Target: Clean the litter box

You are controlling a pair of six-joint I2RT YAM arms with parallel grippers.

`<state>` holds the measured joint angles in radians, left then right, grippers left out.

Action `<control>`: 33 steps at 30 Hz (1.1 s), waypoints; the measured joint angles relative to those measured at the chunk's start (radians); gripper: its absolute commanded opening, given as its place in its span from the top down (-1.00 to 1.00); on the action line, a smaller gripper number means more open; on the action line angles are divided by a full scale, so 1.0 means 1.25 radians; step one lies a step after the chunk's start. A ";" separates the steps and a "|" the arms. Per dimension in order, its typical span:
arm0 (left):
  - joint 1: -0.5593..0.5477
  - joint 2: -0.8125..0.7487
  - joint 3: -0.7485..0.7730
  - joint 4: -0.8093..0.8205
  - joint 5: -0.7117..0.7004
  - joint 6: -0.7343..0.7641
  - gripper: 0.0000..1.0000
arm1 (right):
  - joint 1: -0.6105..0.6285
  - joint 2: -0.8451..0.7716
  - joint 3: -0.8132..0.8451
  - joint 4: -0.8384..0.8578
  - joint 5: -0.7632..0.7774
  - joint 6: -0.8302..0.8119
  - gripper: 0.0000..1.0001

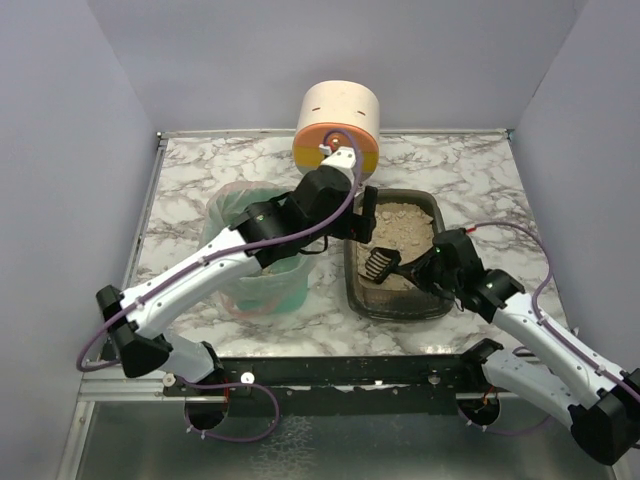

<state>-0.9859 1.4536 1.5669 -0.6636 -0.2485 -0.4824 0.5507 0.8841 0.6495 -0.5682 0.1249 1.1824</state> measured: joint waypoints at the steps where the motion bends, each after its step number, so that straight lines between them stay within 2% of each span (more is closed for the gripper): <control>1: 0.000 -0.023 -0.007 -0.010 -0.014 0.006 -0.85 | 0.000 -0.015 -0.020 0.015 0.002 0.024 0.99; 5: 0.000 -0.110 -0.026 -0.064 -0.092 0.030 -0.86 | 0.000 -0.039 -0.067 0.061 0.019 0.092 0.99; 14: 0.000 -0.215 -0.089 -0.165 -0.244 0.046 -0.86 | 0.001 -0.027 -0.115 0.157 0.064 0.186 0.99; 22: 0.000 -0.310 -0.163 -0.228 -0.370 0.016 -0.86 | 0.004 0.014 -0.130 0.236 0.103 0.216 0.99; 29: 0.000 -0.362 -0.170 -0.287 -0.472 -0.026 -0.87 | 0.005 0.060 -0.160 0.340 0.134 0.227 0.99; 33: 0.000 -0.384 -0.178 -0.320 -0.521 -0.058 -0.94 | 0.005 0.086 -0.177 0.407 0.147 0.227 0.99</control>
<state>-0.9855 0.9733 1.3441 -1.0641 -0.8997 -0.5545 0.5568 0.9913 0.4278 -0.0597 0.3088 1.4658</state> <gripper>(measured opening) 0.946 0.194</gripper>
